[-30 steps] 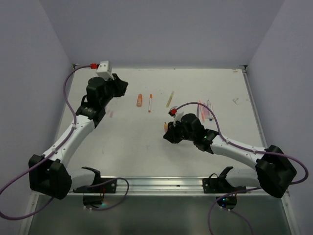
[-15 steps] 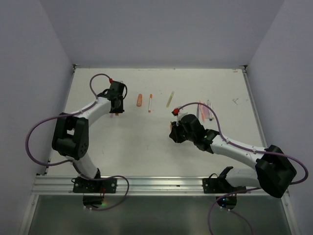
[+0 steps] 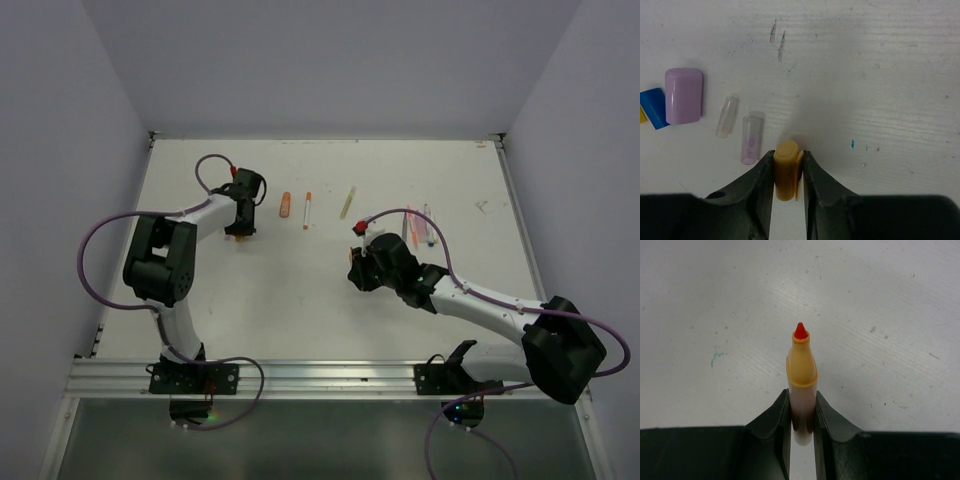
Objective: Open the pen caps
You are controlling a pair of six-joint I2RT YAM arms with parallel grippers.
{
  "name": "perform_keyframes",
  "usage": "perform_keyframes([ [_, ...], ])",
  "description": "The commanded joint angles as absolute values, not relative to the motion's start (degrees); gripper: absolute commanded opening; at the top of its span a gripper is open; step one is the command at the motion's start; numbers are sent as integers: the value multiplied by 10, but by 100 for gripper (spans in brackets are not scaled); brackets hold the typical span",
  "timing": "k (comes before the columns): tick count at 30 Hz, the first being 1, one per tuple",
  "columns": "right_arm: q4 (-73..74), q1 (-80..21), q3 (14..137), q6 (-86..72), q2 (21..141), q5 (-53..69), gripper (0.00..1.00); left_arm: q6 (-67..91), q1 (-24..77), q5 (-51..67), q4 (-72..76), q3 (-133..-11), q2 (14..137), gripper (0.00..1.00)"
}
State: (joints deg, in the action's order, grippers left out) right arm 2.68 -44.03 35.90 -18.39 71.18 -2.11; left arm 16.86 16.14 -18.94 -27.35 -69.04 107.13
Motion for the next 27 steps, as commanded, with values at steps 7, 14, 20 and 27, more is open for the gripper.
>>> perform_keyframes([
  [7, 28, -435, 382, -185, 705, -41, 0, 158, 159, -198, -259, -704, 1068, 45],
  [14, 76, -432, 417, -194, 715, -96, 0, 170, 159, -174, -271, -708, 1021, 48],
  [20, 141, -410, 474, -192, 751, -172, 0, 179, 160, -128, -290, -724, 898, 56],
  [27, 183, -353, 532, -194, 825, -204, 0, 177, 160, -155, -290, -718, 699, 87],
])
